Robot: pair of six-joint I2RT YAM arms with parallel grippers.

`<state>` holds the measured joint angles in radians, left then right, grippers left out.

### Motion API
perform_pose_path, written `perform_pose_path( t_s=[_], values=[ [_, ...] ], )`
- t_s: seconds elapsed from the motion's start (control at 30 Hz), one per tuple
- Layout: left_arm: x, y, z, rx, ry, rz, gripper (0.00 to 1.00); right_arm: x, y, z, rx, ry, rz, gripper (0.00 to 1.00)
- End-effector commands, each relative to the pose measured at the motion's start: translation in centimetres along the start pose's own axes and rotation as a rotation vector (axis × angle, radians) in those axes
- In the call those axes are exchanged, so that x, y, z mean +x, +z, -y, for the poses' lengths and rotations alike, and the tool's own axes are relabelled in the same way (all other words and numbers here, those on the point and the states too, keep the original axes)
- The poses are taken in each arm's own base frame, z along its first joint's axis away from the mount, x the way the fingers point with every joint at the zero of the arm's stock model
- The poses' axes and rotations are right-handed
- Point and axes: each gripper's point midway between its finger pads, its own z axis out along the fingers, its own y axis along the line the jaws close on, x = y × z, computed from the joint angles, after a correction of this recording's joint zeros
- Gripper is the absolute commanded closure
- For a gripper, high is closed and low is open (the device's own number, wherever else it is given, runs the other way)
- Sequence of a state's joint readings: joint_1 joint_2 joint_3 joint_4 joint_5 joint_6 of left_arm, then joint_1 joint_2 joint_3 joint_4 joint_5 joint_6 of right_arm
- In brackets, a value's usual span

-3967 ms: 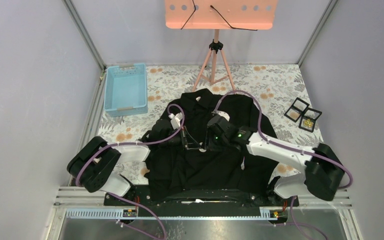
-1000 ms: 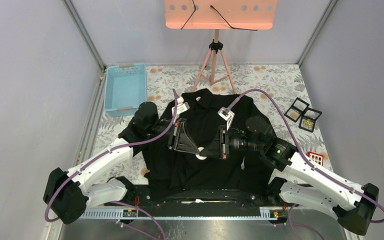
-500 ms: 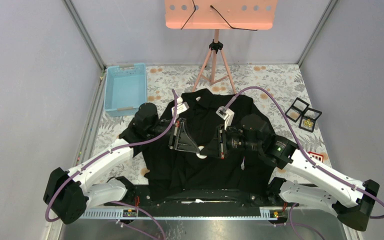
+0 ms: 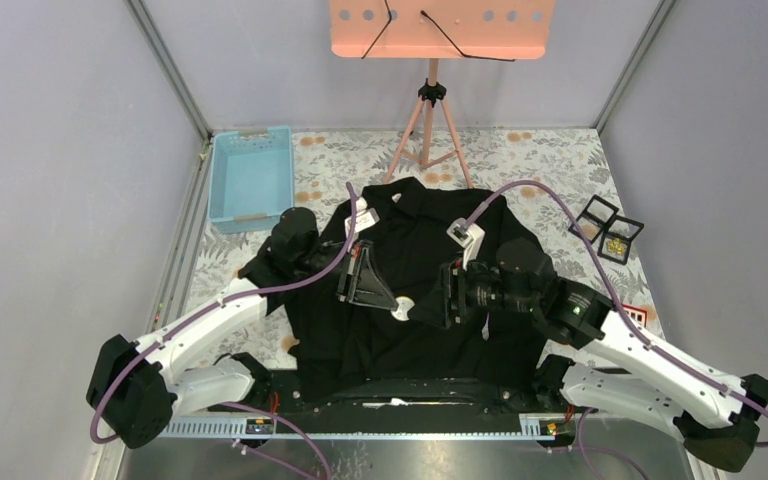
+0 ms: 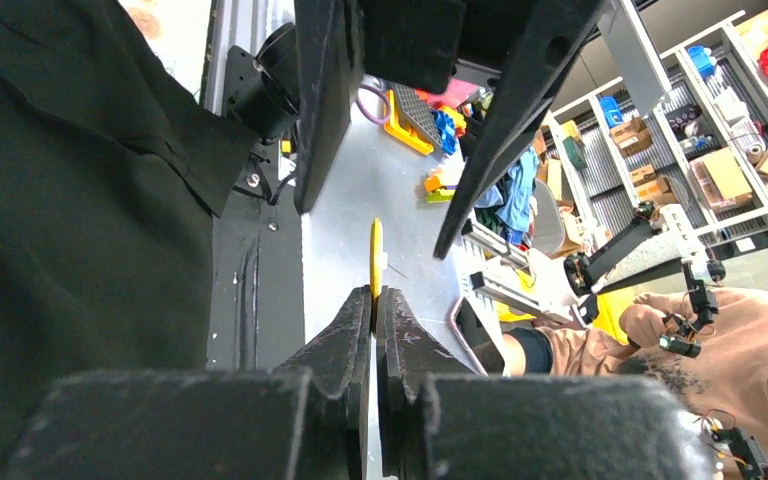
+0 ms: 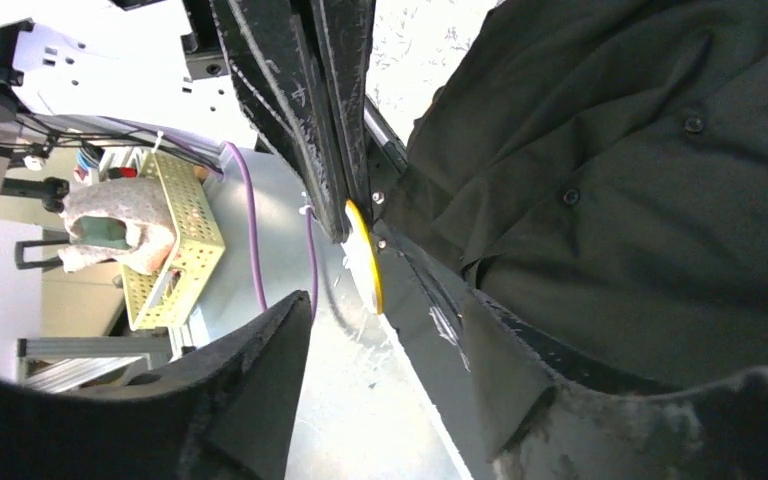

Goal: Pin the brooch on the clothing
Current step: Adjust the brooch.

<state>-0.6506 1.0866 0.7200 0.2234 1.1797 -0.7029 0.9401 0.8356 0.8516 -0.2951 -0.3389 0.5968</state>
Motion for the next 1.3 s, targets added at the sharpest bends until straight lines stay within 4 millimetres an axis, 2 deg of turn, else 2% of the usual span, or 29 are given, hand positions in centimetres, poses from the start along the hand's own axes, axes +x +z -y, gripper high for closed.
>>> perform_pose_path(
  t_s=[0.0, 0.1, 0.17, 0.27, 0.33, 0.4, 0.5, 0.6, 0.77, 0.9, 1.0, 1.13, 1.27],
  values=[
    [-0.7, -0.2, 1.4, 0.012, 0.097, -0.016, 1.0, -1.2, -1.4, -1.1, -0.038, -0.008, 0.08, 0.23],
    [-0.7, -0.1, 1.1, -0.007, 0.099, -0.015, 1.0, -2.1, -2.2, -2.3, -0.081, -0.012, 0.123, 0.15],
    [-0.7, -0.1, 0.7, -0.026, 0.097, -0.015, 1.0, -2.4, -2.7, -2.3, -0.07, -0.024, 0.143, 0.13],
    [-0.7, -0.2, -1.0, -0.119, 0.08, -0.01, 1.0, -2.4, -3.0, -0.9, 0.005, -0.049, 0.155, 0.13],
    [-1.0, -0.4, -3.0, -0.235, 0.051, 0.002, 1.0, -2.1, -3.0, 0.6, 0.08, -0.044, 0.148, 0.13],
    [-1.4, -0.9, -5.2, -0.367, -0.012, 0.03, 1.0, -2.0, -2.8, 1.9, 0.145, -0.036, 0.144, 0.19],
    [-2.0, -1.7, -8.2, -0.539, -0.159, 0.127, 1.0, -1.7, -1.9, 2.6, 0.169, -0.014, 0.129, 0.24],
    [-2.1, -1.8, -9.6, -0.575, -0.274, 0.224, 1.0, -1.2, -0.7, 3.2, 0.165, 0.01, 0.134, 0.27],
    [-1.5, -2.4, -11.7, -0.635, -0.364, 0.321, 1.0, -0.3, 0.7, 4.8, 0.186, -0.009, 0.139, 0.27],
    [-1.1, -2.1, -11.5, -0.607, -0.429, 0.333, 1.0, 0.9, 1.5, 4.7, 0.158, -0.179, 0.179, 0.29],
    [-0.5, -1.6, -10.7, -0.538, -0.532, 0.303, 1.0, 0.9, 1.1, 4.8, 0.177, -0.313, 0.204, 0.31],
    [0.4, -2.1, -10.0, -0.482, -0.712, 0.284, 1.0, 0.5, 0.3, 2.7, 0.094, -0.47, 0.244, 0.33],
    [0.5, -3.4, -9.3, -0.503, -0.832, 0.316, 1.0, 0.2, 0.3, 0.3, 0.012, -0.621, 0.304, 0.36]
  ],
)
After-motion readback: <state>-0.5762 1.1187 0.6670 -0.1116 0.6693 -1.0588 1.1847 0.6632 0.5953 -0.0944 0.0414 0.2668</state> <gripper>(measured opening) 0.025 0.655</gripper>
